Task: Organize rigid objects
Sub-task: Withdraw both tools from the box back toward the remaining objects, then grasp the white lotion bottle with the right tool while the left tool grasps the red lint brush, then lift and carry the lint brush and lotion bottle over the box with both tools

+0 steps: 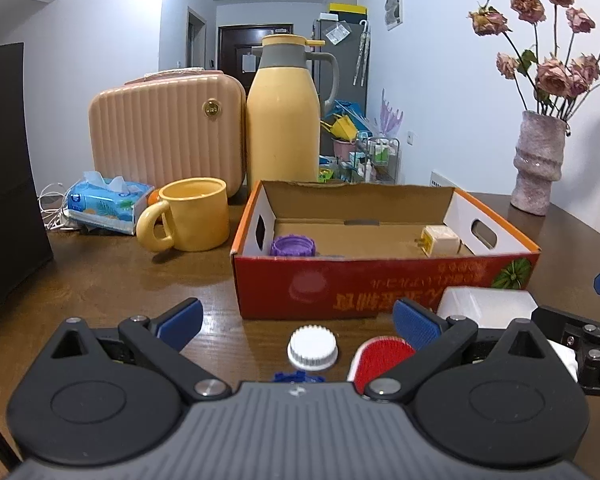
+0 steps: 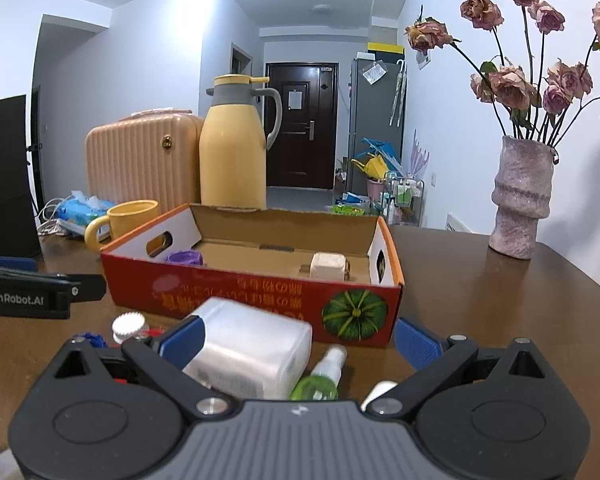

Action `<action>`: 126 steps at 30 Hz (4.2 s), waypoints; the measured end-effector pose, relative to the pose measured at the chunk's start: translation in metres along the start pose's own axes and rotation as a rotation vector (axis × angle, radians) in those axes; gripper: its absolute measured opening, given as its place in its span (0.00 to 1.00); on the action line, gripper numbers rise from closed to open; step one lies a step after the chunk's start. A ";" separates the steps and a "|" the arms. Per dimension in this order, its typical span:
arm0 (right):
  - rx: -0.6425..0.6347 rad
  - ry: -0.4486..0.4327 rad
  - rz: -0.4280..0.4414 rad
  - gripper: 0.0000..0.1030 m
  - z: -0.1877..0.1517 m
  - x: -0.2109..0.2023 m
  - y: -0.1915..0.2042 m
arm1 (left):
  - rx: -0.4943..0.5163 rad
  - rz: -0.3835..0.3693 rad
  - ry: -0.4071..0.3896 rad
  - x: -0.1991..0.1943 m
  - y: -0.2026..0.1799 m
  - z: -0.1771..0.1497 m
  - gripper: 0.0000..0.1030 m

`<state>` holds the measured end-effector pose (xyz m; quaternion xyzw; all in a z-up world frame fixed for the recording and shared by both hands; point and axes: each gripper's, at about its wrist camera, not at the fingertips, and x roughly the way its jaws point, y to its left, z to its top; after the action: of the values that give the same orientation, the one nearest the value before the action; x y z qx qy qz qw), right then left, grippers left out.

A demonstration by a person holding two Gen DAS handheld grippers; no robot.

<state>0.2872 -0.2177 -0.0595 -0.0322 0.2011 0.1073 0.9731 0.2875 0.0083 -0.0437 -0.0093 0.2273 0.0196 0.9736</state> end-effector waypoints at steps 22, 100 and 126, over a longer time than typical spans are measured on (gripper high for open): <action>0.065 0.148 -0.122 0.93 -0.033 -0.014 -0.039 | 0.009 -0.039 0.033 -0.019 0.003 -0.035 1.00; 0.169 0.066 0.031 0.26 -0.041 0.002 -0.076 | 0.055 -0.054 0.272 0.007 -0.043 -0.050 0.61; 0.137 0.051 0.034 0.26 -0.038 -0.005 -0.067 | 0.000 -0.016 0.240 -0.010 -0.032 -0.040 0.57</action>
<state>0.2825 -0.2885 -0.0913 0.0353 0.2333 0.1090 0.9656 0.2622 -0.0253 -0.0754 -0.0132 0.3421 0.0107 0.9395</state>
